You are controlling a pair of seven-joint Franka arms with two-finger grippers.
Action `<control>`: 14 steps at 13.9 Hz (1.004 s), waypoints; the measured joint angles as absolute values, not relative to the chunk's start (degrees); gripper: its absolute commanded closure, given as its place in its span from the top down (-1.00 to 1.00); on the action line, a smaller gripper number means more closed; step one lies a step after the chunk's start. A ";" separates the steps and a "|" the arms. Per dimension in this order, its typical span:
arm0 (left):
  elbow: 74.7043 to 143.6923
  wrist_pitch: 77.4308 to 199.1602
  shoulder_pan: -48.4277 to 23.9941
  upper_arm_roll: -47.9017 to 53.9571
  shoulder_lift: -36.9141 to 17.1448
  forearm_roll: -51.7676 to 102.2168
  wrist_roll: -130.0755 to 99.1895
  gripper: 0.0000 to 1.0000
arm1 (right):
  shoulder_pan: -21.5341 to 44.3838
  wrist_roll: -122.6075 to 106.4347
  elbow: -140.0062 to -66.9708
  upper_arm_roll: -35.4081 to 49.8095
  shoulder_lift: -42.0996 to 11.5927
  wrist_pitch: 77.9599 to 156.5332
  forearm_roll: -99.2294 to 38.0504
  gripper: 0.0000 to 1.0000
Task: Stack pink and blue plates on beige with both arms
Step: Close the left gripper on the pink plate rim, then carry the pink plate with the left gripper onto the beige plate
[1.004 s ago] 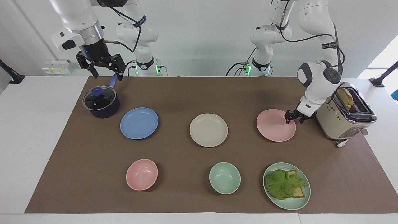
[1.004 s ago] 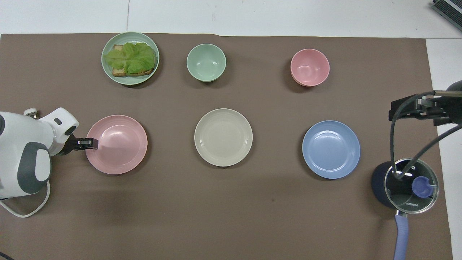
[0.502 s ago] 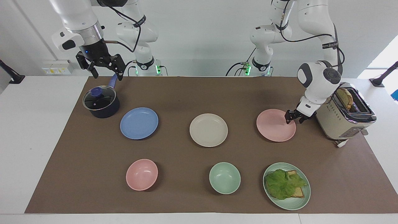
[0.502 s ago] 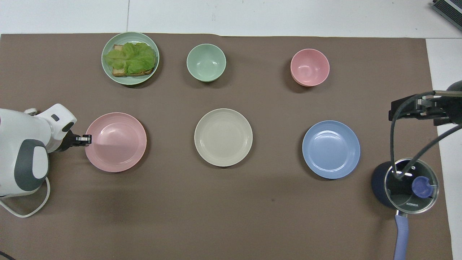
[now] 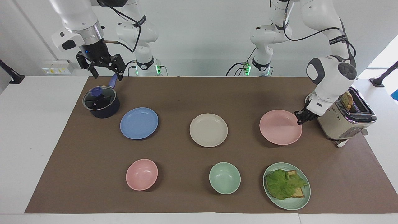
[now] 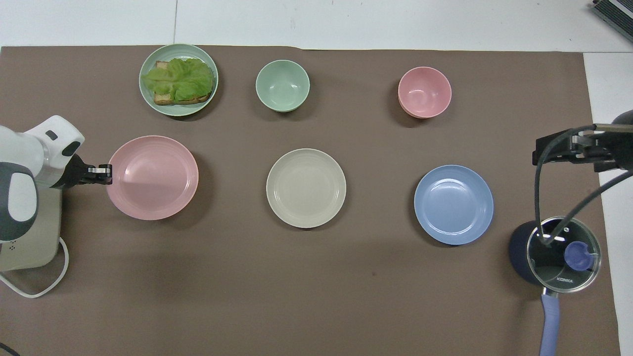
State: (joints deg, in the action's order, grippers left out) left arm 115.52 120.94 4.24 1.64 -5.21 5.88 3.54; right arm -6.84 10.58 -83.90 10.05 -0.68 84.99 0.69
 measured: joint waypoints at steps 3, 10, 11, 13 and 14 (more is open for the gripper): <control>112.00 115.67 3.73 2.80 -4.30 6.81 -1.23 -1.00 | -6.84 10.58 -83.90 10.05 -0.68 84.99 0.69 1.00; 111.67 117.61 -12.04 4.25 -2.32 7.51 -26.07 -1.00 | -6.84 10.58 -83.90 10.05 -0.68 84.99 0.69 1.00; 111.70 119.43 -14.45 4.28 -2.34 7.52 -29.54 -1.00 | -6.84 10.58 -83.90 10.05 -0.68 84.99 0.69 1.00; 112.11 123.23 -19.38 4.32 -2.69 7.53 -35.29 -1.00 | -6.84 10.58 -83.90 10.05 -0.68 84.99 0.69 1.00; 112.54 125.47 -21.67 4.34 -3.32 7.53 -37.56 -1.00 | -6.84 10.58 -83.90 10.05 -0.68 84.99 0.69 1.00</control>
State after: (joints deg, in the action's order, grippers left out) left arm 112.54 125.47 -21.67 4.34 -3.32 7.53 -37.56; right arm -6.84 10.58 -83.90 10.05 -0.68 84.99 0.69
